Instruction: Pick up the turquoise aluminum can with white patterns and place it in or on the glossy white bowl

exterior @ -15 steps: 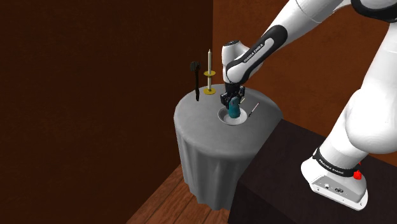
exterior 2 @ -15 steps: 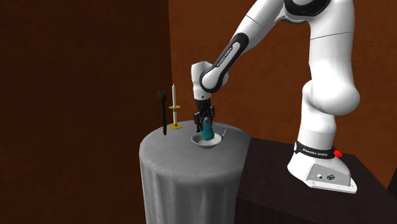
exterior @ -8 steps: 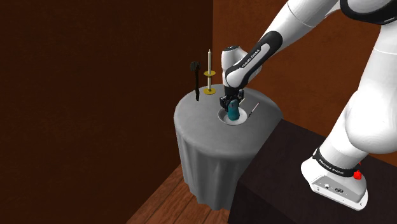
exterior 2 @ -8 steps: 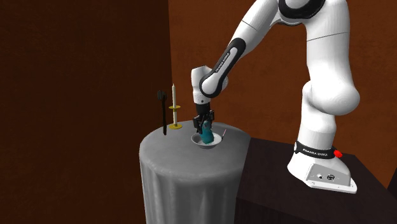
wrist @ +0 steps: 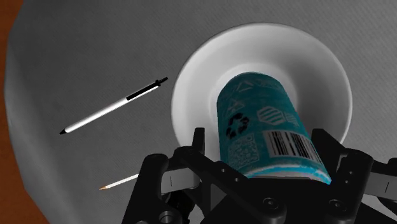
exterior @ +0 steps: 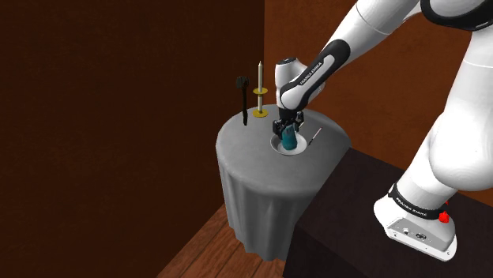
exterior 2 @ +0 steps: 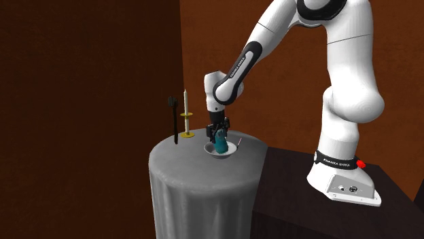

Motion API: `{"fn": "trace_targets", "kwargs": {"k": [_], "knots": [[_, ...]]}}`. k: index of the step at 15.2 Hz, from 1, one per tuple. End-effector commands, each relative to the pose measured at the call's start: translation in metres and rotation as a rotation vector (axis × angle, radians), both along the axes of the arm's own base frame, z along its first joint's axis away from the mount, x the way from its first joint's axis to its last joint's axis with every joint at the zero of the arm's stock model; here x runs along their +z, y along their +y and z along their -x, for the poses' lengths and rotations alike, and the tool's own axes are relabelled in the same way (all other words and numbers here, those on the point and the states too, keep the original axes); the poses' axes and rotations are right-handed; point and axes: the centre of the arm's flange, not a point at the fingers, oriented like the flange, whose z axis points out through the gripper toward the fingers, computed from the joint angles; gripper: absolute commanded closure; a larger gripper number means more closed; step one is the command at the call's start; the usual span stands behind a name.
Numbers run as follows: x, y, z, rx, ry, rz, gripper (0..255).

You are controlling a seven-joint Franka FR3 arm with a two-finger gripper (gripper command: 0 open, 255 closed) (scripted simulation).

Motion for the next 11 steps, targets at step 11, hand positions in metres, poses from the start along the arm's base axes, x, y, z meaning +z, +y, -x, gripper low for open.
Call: {"fn": "trace_targets", "kwargs": {"k": [11], "knots": [[0.049,0.005,-0.004,0.000,0.002,0.000,0]]}}
